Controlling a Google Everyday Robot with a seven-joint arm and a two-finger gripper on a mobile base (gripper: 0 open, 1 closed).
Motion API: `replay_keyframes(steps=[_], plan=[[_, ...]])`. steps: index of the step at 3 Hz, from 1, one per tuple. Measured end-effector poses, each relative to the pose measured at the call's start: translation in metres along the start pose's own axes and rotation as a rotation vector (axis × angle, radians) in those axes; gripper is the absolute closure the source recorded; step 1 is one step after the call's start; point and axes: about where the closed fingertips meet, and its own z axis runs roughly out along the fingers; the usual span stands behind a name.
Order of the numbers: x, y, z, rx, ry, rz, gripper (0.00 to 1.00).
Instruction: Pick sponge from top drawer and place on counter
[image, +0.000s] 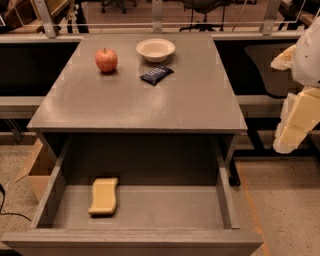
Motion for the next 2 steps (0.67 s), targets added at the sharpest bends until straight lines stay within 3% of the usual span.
replay_keyframes(steps=[1,2], plan=[[0.0,0.0,0.0,0.0,0.0,0.0,0.0],[-0.0095,0.0033,-0.0015,-0.016,-0.032,-0.064,0.0]])
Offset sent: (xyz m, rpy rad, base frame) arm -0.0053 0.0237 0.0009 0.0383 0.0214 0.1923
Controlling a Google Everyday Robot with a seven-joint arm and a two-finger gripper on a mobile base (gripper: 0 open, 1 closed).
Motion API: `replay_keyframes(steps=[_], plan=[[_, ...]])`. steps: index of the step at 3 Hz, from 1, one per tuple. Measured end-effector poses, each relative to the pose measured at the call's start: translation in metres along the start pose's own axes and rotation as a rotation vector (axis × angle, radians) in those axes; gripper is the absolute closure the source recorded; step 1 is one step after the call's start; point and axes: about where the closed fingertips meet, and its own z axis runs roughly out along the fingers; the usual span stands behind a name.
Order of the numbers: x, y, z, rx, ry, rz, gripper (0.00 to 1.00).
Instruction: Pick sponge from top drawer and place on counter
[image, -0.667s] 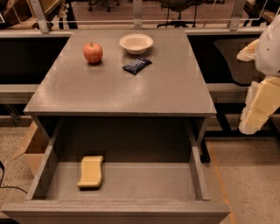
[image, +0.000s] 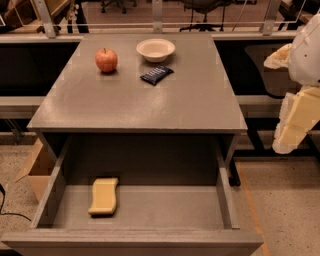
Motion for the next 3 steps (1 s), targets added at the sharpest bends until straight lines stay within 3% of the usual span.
replay_keyframes(steps=[1,2,3], plan=[[-0.042,0.027,0.02,-0.077,0.01,-0.238,0.0],[-0.085,0.063,0.069,-0.167,0.078,-0.499,0.0],[-0.08,0.082,0.09,-0.219,0.11,-0.522,0.0]])
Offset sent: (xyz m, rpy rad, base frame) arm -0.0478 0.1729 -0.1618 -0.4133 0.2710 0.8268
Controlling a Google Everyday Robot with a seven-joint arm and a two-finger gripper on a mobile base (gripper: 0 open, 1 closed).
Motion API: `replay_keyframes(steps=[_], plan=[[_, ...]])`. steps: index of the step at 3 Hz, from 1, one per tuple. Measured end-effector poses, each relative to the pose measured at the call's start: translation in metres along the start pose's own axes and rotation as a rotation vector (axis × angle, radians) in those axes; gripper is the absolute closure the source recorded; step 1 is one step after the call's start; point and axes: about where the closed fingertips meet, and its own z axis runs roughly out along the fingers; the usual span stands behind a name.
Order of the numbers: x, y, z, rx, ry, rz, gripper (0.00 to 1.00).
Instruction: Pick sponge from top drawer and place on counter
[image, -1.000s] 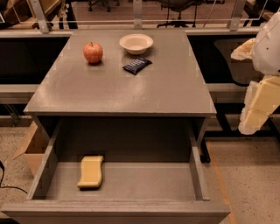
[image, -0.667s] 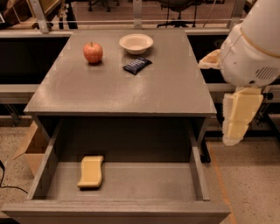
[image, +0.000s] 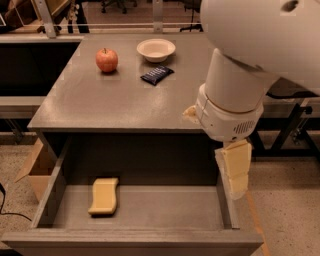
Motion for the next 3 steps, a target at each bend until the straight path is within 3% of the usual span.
replay_keyframes(steps=[1,2,3], plan=[[0.001,0.0,-0.001,0.003,-0.001,0.003,0.0],[-0.008,-0.007,0.0,0.017,-0.005,-0.04,0.0],[-0.046,-0.036,0.008,0.031,-0.014,-0.23,0.0]])
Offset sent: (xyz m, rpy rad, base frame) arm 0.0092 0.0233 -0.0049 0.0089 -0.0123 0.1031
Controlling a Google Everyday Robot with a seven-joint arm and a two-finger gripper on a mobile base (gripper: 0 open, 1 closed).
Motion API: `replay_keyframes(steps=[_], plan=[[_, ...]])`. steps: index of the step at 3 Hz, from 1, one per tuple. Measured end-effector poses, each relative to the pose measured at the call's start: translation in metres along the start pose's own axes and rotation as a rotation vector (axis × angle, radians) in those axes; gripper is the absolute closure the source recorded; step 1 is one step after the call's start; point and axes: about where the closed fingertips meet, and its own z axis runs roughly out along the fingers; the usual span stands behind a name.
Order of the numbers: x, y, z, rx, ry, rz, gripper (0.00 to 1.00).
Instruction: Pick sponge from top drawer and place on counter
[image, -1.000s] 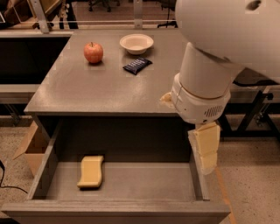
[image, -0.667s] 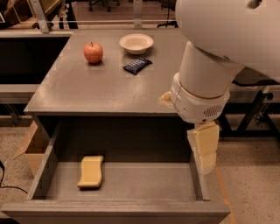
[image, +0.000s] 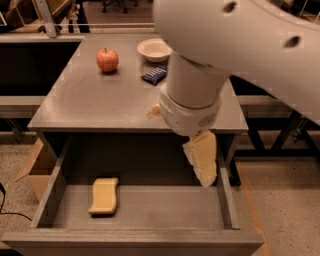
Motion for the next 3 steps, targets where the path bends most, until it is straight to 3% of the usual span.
replay_keyframes(steps=[1,2,3], plan=[[-0.045,-0.033,0.009,0.008,-0.023,-0.252,0.0],[-0.087,-0.049,0.024,-0.002,-0.051,-0.456,0.0],[-0.126,-0.063,0.049,-0.032,-0.107,-0.601,0.0]])
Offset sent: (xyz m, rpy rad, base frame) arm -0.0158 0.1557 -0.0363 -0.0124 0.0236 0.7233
